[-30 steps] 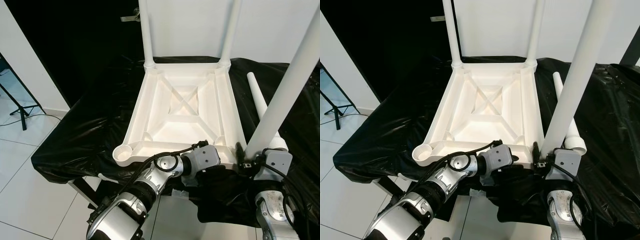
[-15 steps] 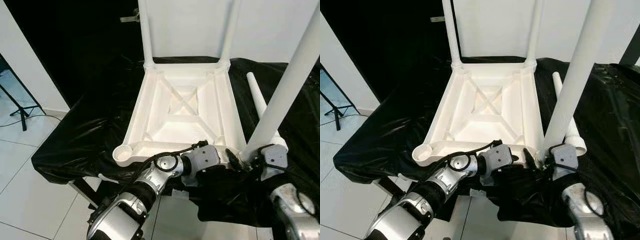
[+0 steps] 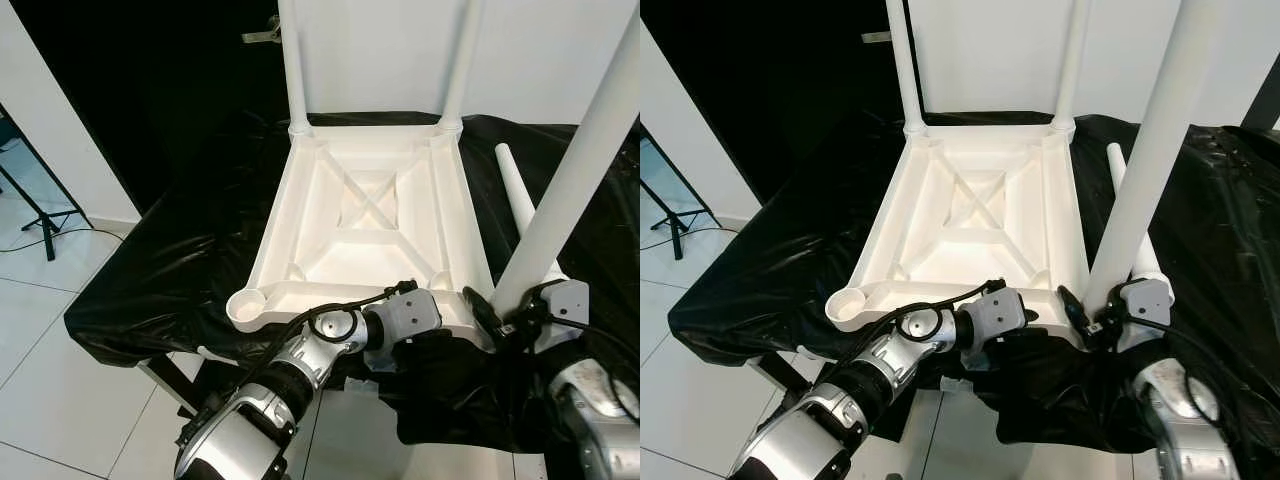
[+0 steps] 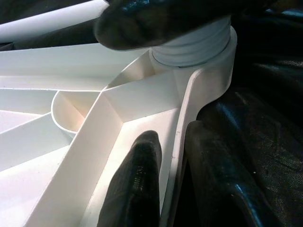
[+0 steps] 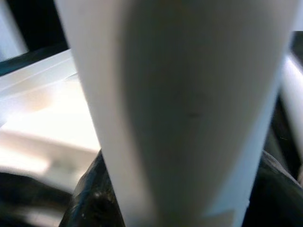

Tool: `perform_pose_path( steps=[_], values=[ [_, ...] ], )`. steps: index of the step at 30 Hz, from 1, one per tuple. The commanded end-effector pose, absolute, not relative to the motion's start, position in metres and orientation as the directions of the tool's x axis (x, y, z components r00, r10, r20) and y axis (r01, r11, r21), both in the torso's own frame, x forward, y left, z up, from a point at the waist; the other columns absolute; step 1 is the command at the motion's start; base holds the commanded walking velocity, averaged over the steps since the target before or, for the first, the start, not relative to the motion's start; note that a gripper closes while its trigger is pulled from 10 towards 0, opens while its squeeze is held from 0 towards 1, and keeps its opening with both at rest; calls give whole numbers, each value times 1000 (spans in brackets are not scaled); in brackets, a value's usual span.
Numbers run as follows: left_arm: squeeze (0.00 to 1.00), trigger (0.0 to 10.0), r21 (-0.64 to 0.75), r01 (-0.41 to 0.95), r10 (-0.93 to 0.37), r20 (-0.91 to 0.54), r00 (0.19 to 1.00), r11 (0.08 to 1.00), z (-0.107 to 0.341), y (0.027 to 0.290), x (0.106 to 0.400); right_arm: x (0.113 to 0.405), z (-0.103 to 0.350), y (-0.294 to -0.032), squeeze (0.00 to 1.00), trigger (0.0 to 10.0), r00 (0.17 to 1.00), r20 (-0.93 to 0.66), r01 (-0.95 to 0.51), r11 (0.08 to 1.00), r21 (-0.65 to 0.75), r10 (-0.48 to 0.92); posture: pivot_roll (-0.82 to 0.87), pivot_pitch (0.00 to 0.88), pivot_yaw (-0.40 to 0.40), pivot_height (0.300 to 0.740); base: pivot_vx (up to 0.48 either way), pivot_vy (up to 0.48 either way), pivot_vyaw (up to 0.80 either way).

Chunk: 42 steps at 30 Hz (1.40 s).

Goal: Building children table

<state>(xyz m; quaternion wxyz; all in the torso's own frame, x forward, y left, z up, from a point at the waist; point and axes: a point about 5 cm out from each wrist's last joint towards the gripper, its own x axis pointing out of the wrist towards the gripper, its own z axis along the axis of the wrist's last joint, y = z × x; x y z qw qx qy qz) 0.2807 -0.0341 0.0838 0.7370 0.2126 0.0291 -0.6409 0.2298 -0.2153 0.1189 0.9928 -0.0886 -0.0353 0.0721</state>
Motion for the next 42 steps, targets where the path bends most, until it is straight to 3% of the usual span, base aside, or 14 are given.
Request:
perform_pose_path(
  steps=[1, 2, 6, 17, 18, 19, 20, 21, 26, 27, 35, 37, 39, 42],
  values=[
    [0, 10000, 179, 982, -885, -446, 132, 56, 50, -20, 268, 226, 110, -229, 0, 0, 998, 25, 64, 967, -248, -60, 52, 0, 34, 740, 0, 0, 0],
    [0, 10000, 179, 982, -885, -446, 132, 56, 50, -20, 268, 226, 110, -229, 0, 0, 998, 25, 64, 967, -248, -60, 52, 0, 34, 740, 0, 0, 0],
    [0, 10000, 178, 982, -885, -445, 137, 62, 51, -18, 269, 221, 107, -215, 0, 0, 954, 79, 300, 939, -169, -291, 77, 0, 35, 740, 0, 0, 0],
    [0, 10000, 178, 982, -882, -451, 137, 62, 49, -16, 268, 226, 107, -214, 0, 0, 957, 78, 287, 946, -149, -278, 75, 0, 35, 740, 0, 0, 0],
    [0, 10000, 178, 982, -883, -449, 138, 63, 49, -17, 268, 226, 107, -212, 0, 7647, 961, 72, 276, 948, -155, -268, 73, 0, 32, 740, 0, 0, 0],
    [0, 10000, 178, 982, -884, -446, 138, 64, 50, -18, 268, 226, 106, -212, 835, 10000, 965, 62, 263, 952, -156, -257, 73, 0, 31, 740, 0, 0, 0],
    [0, 10000, 178, 982, -884, -446, 138, 64, 50, -18, 268, 226, 106, -212, 835, 10000, 965, 62, 263, 952, -156, -257, 73, 0, 31, 740, 0, 0, 0],
    [0, 10000, 178, 982, -885, -444, 139, 65, 51, -19, 268, 226, 105, -212, 1000, 10000, 969, 52, 248, 956, -156, -243, 66, 0, 34, 740, 0, 0, 0],
    [0, 10000, 177, 982, -885, -444, 136, 62, 51, -20, 268, 226, 104, -216, 1000, 10000, 981, 41, 193, 965, -178, -188, 55, 0, 38, 740, 0, 0, 0],
    [0, 10000, 177, 982, -885, -445, 134, 60, 50, -20, 268, 227, 105, -219, 0, 10000, 988, 37, 151, 970, -193, -147, 48, 0, 42, 740, 0, 0, 0],
    [0, 10000, 183, 982, -886, -446, 127, 49, 52, -21, 269, 230, 112, -223, 0, 10000, 998, 22, -54, 961, -271, 62, 37, 0, 48, 740, 0, 0, 0],
    [0, 10000, 185, 982, -886, -447, 124, 45, 53, -22, 269, 229, 113, -219, 0, 10000, 978, -22, -207, 937, -283, 209, 29, 0, 54, 740, 0, 0, 0],
    [0, 10000, 185, 982, -886, -447, 124, 45, 53, -22, 269, 229, 113, -219, 0, 10000, 978, -22, -207, 937, -283, 209, 29, 0, 54, 740, 0, 0, 0],
    [0, 10000, 189, 981, -884, -450, 124, 41, 53, -22, 270, 227, 112, -224, 0, 10000, 928, -120, -372, 888, -270, 352, 27, 0, 52, 740, 0, 0, 0]
  ],
)
